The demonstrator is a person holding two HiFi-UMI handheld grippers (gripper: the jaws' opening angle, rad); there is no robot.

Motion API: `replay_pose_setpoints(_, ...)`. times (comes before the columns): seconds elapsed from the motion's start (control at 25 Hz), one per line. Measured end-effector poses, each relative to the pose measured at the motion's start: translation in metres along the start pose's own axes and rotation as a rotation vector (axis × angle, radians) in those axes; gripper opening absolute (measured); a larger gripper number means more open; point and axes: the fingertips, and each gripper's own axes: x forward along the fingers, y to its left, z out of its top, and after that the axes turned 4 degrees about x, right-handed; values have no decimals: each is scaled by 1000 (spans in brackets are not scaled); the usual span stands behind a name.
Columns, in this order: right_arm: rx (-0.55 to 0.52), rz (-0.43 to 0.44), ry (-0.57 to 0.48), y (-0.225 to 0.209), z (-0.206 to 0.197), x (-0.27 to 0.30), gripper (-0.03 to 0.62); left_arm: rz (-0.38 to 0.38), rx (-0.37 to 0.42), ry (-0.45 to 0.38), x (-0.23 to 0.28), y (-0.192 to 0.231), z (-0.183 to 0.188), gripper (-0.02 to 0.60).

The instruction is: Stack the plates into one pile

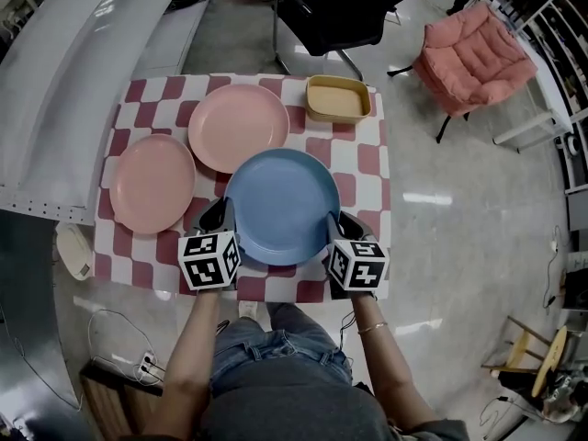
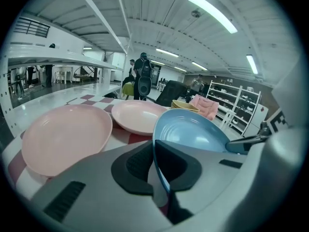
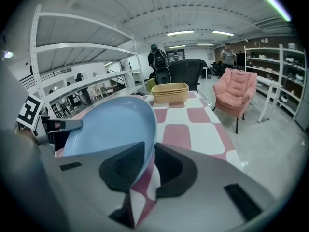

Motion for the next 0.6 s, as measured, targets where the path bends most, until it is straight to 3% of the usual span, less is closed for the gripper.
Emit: replay_pose_setpoints(0.6, -158, 176, 18, 82, 35, 36, 63, 204, -113, -78, -54, 75, 11, 28)
